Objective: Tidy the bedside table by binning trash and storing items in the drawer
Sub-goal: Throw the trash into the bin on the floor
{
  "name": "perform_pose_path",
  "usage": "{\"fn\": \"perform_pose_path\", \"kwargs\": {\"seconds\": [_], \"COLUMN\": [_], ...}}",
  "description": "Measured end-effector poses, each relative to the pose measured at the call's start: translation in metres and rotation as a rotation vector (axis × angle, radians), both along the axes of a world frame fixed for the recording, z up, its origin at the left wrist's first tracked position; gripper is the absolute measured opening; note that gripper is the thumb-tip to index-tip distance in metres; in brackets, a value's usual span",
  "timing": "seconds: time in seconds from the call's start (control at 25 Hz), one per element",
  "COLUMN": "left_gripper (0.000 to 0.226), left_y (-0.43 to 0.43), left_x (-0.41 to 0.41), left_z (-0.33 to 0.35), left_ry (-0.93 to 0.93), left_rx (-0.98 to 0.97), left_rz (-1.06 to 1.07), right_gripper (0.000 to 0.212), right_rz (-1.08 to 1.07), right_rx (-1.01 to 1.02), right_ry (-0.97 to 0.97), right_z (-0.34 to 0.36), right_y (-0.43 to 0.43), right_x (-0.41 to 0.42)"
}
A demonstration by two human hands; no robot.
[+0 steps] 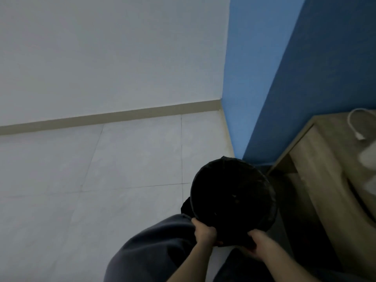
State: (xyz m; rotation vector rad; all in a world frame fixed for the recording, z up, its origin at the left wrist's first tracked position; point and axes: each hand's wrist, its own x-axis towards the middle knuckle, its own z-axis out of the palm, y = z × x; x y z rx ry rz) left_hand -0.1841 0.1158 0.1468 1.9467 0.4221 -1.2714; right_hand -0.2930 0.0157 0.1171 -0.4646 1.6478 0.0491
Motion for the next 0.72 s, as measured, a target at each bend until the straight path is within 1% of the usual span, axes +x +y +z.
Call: {"fn": "perform_pose_path", "kwargs": {"seconds": [0.04, 0.12, 0.16, 0.2, 0.24, 0.32, 0.36, 0.4, 0.44, 0.48, 0.56, 0.64, 0.68, 0.72], "left_gripper": [0.072, 0.079, 0.084, 0.088, 0.09, 0.087, 0.083, 0.08, 0.079, 0.077, 0.073, 0.073, 0.073, 0.073], "left_y": [-0.001, -0.005, -0.007, -0.011, -0.014, -0.018, -0.02, -0.024, -0.032, -0.045, -0.08, -0.122, -0.143, -0.162], "left_x": [-0.004, -0.003, 0.001, 0.003, 0.006, 0.006, 0.004, 0.001, -0.004, -0.01, -0.027, -0.049, -0.063, -0.076], "left_z": [0.004, 0.005, 0.005, 0.007, 0.011, 0.019, 0.026, 0.035, 0.045, 0.057, 0.083, 0.12, 0.142, 0.162], "left_ry": [-0.009, -0.133, -0.195, -0.226, -0.218, -0.226, -0.289, -0.399, -0.537, -0.668, -0.828, -0.874, -0.882, -0.888], "left_rx": [0.026, 0.094, 0.096, 0.071, 0.048, 0.086, 0.141, 0.176, 0.147, 0.056, -0.212, -0.483, -0.611, -0.719], "left_rz": [-0.021, -0.079, -0.089, -0.098, -0.095, -0.106, -0.141, -0.197, -0.259, -0.294, -0.334, -0.394, -0.442, -0.484], "right_gripper": [0.032, 0.047, 0.052, 0.053, 0.052, 0.053, 0.057, 0.06, 0.062, 0.063, 0.059, 0.046, 0.041, 0.04], "right_rz": [0.008, 0.051, 0.078, 0.099, 0.128, 0.203, 0.232, 0.256, 0.279, 0.304, 0.343, 0.269, 0.203, 0.151], "right_rx": [-0.018, -0.155, -0.237, -0.287, -0.313, -0.304, -0.299, -0.324, -0.396, -0.521, -0.869, -1.249, -1.435, -1.582], "right_ry": [0.043, 0.143, 0.172, 0.167, 0.145, 0.119, 0.116, 0.111, 0.104, 0.097, 0.034, -0.042, -0.014, 0.066], "right_z": [-0.005, -0.007, 0.001, 0.008, 0.012, 0.028, 0.038, 0.051, 0.067, 0.088, 0.136, 0.18, 0.202, 0.22], "right_y": [-0.005, -0.021, -0.029, -0.035, -0.04, -0.045, -0.044, -0.046, -0.05, -0.055, -0.063, -0.072, -0.079, -0.086], "right_x": [-0.005, -0.007, -0.005, -0.004, -0.004, -0.003, -0.003, -0.004, -0.005, -0.005, -0.012, -0.034, -0.053, -0.071]}}
